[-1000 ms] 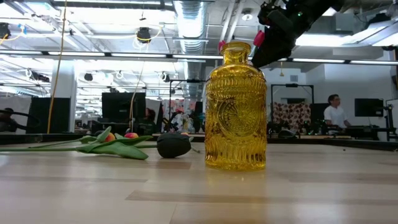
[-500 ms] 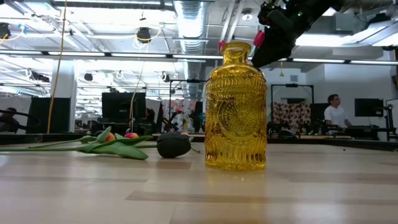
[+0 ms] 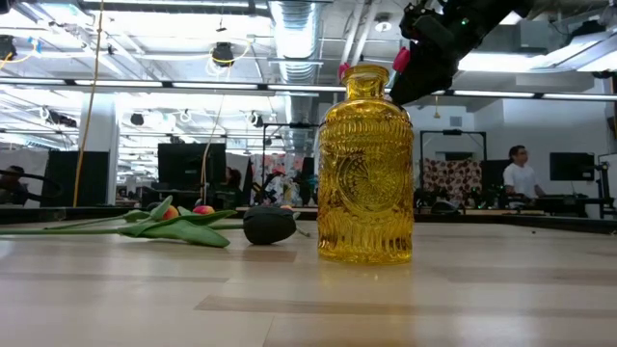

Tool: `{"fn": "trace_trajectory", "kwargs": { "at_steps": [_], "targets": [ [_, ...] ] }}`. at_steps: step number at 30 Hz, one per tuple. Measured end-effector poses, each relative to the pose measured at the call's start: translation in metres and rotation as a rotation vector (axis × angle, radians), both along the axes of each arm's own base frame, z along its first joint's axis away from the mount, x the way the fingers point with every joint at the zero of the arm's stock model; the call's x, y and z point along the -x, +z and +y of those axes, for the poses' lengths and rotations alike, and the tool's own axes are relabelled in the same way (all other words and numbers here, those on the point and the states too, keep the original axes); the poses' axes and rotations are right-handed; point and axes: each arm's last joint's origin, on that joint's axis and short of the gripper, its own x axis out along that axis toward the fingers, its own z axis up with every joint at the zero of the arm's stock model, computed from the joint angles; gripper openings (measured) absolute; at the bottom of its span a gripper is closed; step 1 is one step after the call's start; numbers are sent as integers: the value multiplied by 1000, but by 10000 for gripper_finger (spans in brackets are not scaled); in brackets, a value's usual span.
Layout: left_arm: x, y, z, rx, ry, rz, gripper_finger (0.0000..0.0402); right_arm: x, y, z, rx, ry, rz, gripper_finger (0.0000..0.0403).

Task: Sort flowers into vase by color
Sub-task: Put the middle black flower into the purple vase

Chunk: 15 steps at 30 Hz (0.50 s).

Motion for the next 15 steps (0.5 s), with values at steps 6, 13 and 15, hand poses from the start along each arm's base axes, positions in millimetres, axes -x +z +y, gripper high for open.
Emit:
{"fn": "trace_trajectory", "kwargs": {
  "at_steps": [6, 13, 15],
  "targets": [
    [0, -10, -2, -109, -72, 84, 222, 0, 0, 0, 0, 0, -1, 246],
    [-2, -12, -2, -210, -150, 50, 222, 0, 0, 0, -1, -1, -1, 246],
    [-1, -12, -1, -226, -149, 46, 222, 0, 0, 0, -1, -1, -1, 246]
  ]
}}
